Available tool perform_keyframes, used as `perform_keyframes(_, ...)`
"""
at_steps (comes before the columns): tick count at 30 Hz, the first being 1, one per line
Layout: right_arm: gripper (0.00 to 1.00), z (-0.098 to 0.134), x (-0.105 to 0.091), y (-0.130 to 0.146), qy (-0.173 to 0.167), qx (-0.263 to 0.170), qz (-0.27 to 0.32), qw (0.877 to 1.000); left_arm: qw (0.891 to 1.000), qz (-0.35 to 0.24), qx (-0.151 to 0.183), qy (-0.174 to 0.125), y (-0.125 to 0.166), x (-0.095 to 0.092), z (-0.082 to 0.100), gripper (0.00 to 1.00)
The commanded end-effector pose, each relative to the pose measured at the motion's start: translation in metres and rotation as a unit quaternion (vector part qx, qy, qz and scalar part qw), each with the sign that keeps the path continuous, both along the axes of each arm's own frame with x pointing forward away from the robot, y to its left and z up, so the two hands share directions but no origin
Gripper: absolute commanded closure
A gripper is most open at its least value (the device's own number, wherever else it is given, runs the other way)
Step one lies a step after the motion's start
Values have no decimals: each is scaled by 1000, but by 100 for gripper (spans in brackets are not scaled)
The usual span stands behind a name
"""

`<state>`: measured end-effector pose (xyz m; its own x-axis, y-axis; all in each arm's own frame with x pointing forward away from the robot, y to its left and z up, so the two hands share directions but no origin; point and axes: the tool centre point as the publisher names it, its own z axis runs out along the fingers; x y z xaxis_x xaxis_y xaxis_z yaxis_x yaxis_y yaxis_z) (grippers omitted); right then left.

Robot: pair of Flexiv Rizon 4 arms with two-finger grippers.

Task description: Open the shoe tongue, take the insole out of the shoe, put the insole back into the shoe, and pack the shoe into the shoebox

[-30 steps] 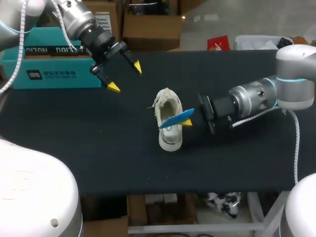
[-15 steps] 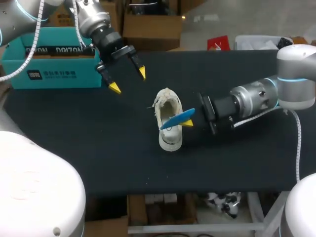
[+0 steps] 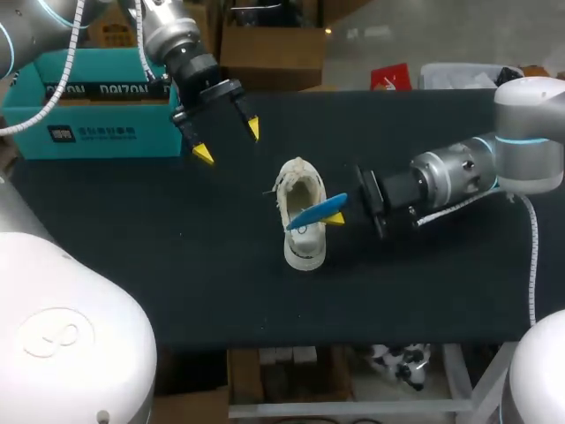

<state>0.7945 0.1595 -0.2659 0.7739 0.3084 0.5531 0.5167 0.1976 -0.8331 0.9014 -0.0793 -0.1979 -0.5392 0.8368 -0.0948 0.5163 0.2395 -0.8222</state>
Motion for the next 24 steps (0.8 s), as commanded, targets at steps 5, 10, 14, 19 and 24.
perform_keyframes(5, 100, -2, -1, 1, -3, 1, -31, 1000, 987, 138, -87, 0, -1, -24, -9, 0)
perform_keyframes(10, 100, -2, 0, 0, -8, 4, -59, 998, 970, 211, -121, -8, -8, -36, -16, 0)
perform_keyframes(14, 100, -2, 0, 1, -12, 8, -72, 997, 950, 274, -150, -17, -17, -38, -18, 0)
perform_keyframes(19, 100, -1, 1, 1, -26, 18, -107, 994, 935, 325, -142, -12, -20, -38, -13, 0)
perform_keyframes(24, 100, 1, 2, 1, -37, 14, -110, 993, 935, 325, -142, -12, -20, -38, -13, 0)
